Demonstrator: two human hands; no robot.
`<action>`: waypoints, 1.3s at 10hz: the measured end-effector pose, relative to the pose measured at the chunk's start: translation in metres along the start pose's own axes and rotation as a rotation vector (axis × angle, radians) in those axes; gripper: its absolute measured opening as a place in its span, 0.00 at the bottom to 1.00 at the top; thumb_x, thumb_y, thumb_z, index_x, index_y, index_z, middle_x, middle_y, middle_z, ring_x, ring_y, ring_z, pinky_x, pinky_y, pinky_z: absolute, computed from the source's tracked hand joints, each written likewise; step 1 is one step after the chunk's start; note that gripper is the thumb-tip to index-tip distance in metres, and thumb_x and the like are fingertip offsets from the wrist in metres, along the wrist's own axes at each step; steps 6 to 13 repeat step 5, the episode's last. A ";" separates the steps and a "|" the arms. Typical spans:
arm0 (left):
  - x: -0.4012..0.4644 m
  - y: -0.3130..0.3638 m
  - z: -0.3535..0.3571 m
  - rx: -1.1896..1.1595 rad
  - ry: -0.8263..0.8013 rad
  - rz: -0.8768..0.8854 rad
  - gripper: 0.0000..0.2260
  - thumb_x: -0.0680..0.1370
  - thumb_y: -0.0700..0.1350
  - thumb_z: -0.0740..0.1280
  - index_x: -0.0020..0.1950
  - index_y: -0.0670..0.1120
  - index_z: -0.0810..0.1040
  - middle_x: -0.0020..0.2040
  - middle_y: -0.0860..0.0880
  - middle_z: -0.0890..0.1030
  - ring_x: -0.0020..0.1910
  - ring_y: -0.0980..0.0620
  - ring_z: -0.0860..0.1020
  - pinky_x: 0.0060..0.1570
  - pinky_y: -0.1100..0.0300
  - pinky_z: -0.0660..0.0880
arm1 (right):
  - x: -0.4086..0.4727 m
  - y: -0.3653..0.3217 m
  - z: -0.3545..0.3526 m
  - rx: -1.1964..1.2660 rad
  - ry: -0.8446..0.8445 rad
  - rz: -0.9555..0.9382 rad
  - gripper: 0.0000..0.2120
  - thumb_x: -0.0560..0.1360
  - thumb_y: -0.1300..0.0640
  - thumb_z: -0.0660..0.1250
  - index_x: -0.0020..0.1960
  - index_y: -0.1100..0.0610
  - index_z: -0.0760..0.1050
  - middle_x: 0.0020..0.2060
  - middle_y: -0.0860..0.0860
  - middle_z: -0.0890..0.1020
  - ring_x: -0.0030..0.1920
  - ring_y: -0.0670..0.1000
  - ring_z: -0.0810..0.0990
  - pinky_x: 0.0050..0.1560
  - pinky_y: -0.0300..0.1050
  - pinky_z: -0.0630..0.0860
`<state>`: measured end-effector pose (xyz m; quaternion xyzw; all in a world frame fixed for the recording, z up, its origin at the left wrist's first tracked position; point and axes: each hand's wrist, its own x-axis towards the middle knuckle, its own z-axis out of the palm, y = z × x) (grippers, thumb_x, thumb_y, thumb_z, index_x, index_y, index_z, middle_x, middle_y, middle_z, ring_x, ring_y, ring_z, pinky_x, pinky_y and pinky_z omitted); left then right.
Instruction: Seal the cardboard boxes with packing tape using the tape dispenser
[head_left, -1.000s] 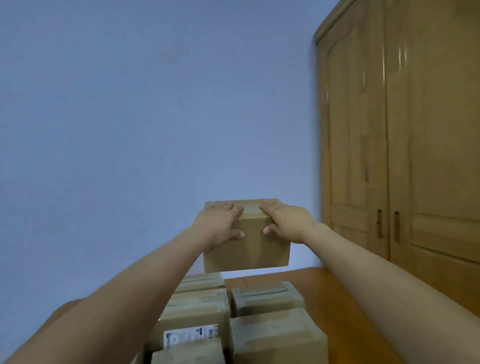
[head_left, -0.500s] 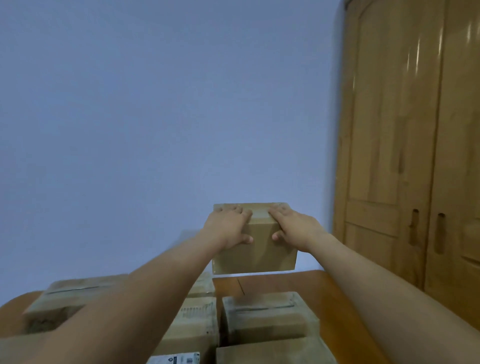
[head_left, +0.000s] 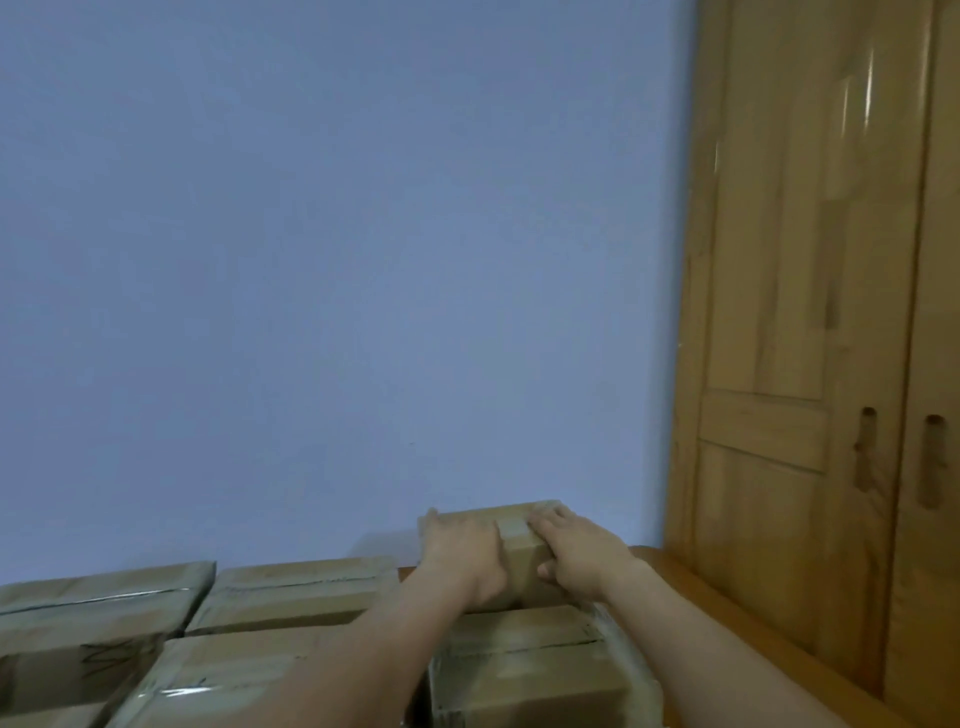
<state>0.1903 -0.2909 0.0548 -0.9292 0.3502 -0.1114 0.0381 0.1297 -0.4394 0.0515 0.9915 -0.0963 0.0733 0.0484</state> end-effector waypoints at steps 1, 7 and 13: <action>-0.001 0.004 0.015 -0.119 -0.168 -0.015 0.21 0.77 0.59 0.55 0.62 0.48 0.75 0.62 0.45 0.77 0.62 0.44 0.74 0.65 0.45 0.65 | 0.007 0.005 0.026 0.205 -0.185 0.075 0.27 0.79 0.50 0.60 0.76 0.48 0.57 0.77 0.52 0.54 0.75 0.56 0.56 0.73 0.51 0.56; -0.034 -0.003 -0.008 -0.076 -0.068 0.013 0.23 0.80 0.60 0.54 0.66 0.45 0.71 0.64 0.44 0.75 0.63 0.44 0.73 0.57 0.50 0.68 | -0.032 -0.011 -0.008 0.215 -0.004 0.062 0.25 0.81 0.45 0.57 0.75 0.52 0.61 0.74 0.48 0.64 0.72 0.50 0.63 0.70 0.46 0.61; -0.034 -0.003 -0.008 -0.076 -0.068 0.013 0.23 0.80 0.60 0.54 0.66 0.45 0.71 0.64 0.44 0.75 0.63 0.44 0.73 0.57 0.50 0.68 | -0.032 -0.011 -0.008 0.215 -0.004 0.062 0.25 0.81 0.45 0.57 0.75 0.52 0.61 0.74 0.48 0.64 0.72 0.50 0.63 0.70 0.46 0.61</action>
